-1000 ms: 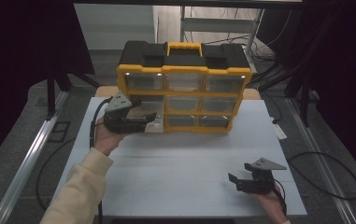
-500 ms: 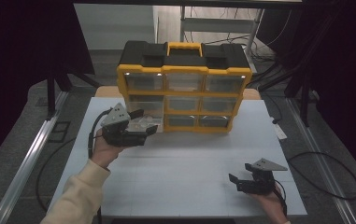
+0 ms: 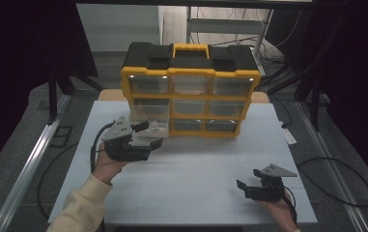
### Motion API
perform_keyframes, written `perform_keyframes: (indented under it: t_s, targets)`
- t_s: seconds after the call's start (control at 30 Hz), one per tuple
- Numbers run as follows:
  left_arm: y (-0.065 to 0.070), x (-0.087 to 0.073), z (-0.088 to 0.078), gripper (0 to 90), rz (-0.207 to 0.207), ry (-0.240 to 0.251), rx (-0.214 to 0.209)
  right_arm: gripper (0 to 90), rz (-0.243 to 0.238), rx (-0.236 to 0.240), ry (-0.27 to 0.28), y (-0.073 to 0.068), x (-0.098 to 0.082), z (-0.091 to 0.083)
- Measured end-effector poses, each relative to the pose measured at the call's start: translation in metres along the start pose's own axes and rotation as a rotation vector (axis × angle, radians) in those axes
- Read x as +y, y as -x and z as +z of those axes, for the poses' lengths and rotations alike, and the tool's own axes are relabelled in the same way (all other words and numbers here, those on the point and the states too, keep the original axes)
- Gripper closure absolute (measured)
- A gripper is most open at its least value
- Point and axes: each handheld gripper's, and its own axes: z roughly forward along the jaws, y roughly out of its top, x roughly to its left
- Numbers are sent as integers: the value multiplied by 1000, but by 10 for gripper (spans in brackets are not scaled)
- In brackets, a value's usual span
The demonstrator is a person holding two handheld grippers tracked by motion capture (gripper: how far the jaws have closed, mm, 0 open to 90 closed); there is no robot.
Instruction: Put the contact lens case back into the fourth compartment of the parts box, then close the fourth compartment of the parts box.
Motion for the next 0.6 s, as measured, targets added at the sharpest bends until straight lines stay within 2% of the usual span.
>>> perform_keyframes:
  t_s: [0.23, 0.47, 0.6]
  targets:
    - [5, -7, -3, 256, -3, 7, -11, 171, 5, 0, 1, 0, 0, 0]
    - [8, -15, -5, 297, -14, 11, -31, 171, 6, 4, 1, 0, 1, 1]
    - [10, -19, -4, 340, -9, 6, -23, 171, 3, 6, 3, 0, 2, 2]
